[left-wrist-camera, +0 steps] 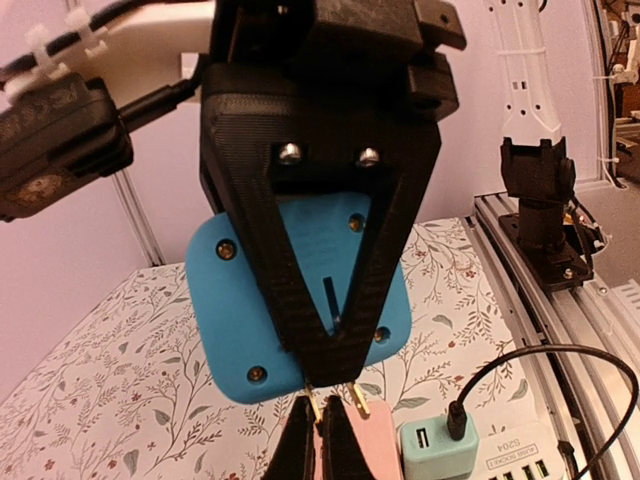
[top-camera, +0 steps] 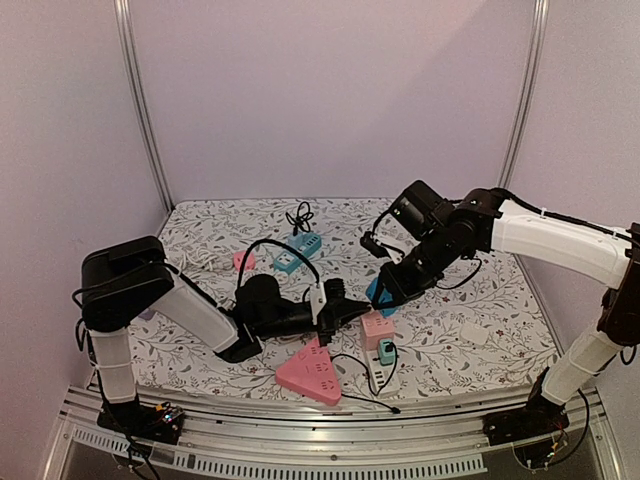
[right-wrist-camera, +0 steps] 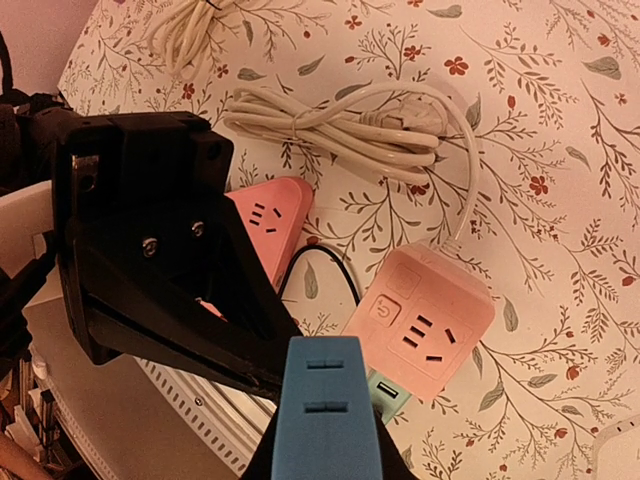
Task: Insert the plug
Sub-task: Adjust the plug.
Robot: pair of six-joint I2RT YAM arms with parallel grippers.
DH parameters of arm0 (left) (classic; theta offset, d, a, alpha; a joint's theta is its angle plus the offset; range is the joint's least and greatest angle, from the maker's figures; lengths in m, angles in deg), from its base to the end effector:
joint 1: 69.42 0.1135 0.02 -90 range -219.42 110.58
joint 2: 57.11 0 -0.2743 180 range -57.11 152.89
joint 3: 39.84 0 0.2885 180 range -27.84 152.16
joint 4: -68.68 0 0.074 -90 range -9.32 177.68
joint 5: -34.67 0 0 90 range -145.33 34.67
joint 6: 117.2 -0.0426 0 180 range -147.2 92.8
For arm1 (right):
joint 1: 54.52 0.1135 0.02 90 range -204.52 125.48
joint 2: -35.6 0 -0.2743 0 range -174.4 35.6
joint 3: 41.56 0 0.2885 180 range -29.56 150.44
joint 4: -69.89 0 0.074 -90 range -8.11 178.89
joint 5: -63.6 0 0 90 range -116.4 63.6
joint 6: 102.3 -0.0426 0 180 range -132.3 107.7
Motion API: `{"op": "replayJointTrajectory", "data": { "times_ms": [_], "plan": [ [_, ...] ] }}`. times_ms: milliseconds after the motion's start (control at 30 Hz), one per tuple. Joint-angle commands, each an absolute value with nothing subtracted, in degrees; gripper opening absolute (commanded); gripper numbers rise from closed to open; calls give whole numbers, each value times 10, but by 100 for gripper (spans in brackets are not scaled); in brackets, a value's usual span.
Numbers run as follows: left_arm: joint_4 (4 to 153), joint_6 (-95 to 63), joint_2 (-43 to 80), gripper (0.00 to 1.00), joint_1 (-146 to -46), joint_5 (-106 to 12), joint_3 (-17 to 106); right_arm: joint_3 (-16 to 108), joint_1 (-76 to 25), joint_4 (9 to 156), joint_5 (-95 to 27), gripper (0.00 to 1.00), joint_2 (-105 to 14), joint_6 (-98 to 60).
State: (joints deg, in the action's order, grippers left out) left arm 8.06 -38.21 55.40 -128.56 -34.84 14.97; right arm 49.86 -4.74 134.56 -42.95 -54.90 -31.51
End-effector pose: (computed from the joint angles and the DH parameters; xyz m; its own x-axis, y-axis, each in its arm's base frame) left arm 0.1888 -0.3450 0.1288 0.2135 -0.0085 -0.9769 0.9603 0.1854 0.2082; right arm 0.2243 0.2840 0.2894 -0.8145 -0.4747 -0.3336 -0.5775 0.7190 0.3868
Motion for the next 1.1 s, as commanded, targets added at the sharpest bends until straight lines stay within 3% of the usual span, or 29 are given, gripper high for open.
{"op": "replayJointTrajectory", "data": {
  "times_ms": [0, 600, 1067],
  "plan": [
    [85, -384, 556, 0, -1295, -342, 158, 500, -42, 1323, -454, 0, -536, -304],
    [86, -385, 556, 0, -1295, -365, 148, 456, -79, 1223, -597, 0, -492, -370],
    [80, -386, 556, 0, -1295, -374, 143, 403, -102, 1166, -622, 0, -445, -425]
  ]
}}
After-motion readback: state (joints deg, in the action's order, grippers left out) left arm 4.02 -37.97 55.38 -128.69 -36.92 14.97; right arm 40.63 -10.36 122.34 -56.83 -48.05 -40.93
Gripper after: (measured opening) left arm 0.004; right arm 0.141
